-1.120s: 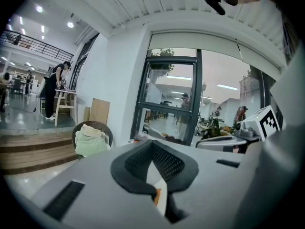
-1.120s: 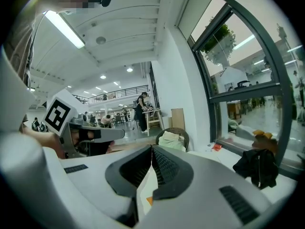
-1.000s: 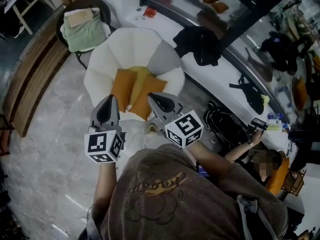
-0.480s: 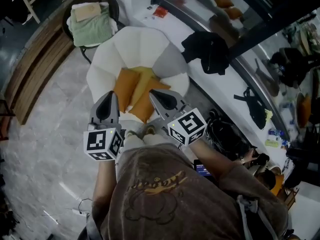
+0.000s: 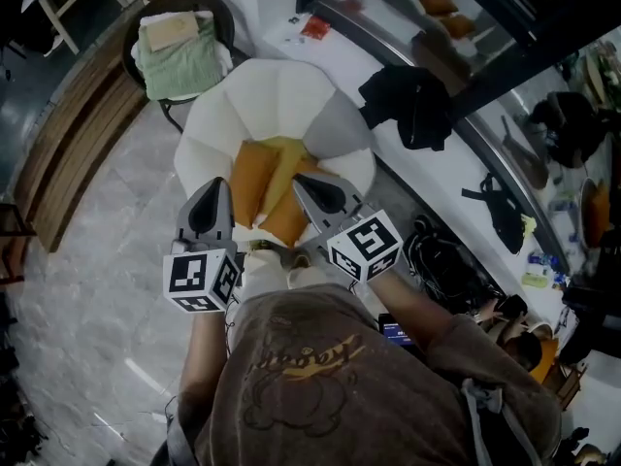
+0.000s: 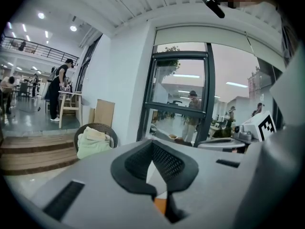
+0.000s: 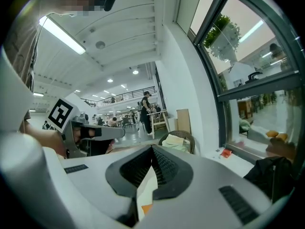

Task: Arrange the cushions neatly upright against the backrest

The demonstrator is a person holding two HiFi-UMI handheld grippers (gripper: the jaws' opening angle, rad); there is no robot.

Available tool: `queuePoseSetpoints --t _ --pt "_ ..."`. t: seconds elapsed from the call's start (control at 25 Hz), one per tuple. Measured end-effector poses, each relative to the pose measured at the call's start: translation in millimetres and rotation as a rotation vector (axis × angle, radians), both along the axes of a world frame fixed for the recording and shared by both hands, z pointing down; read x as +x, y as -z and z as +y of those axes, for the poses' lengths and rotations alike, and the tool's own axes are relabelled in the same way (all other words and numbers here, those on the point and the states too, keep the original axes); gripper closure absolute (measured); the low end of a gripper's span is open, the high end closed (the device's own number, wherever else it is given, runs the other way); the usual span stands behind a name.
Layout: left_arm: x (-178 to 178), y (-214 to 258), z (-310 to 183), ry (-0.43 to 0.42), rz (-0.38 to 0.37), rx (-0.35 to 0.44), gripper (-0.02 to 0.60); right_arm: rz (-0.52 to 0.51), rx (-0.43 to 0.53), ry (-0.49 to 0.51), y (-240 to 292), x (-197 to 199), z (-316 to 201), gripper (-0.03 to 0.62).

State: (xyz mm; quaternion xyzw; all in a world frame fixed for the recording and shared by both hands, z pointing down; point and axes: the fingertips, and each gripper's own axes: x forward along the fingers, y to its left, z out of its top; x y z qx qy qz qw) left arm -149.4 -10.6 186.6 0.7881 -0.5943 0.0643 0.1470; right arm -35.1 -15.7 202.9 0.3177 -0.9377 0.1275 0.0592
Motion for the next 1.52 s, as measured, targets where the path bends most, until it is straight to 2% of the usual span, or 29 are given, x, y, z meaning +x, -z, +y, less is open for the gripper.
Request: queuePoseSetpoints --t 0.52,0.88,1.2,1.52 --pt "-32.8 -11.3 -63.2 -0.075 0.004 0.001 0.577 0.017 -0.018 -0.086 -14.3 -32.6 -49.8 0.574" --pt "-48.6 -45.6 -101.5 -0.108 0.030 -0.020 0.577 0.035 -0.045 -0.135 -45.3 -47.3 -80.8 0.574" --pt "-60.7 -95.0 -122.7 -0.112 0.038 -0.043 0.577 0.067 -0.052 -0.140 -88.1 -57.6 -102.8 0.574" --pt "-69.4 -168.1 -132.9 -0.106 0.041 -0.080 0.577 0.086 -0.052 -0.147 -144.4 -73.6 -115.6 0.574"
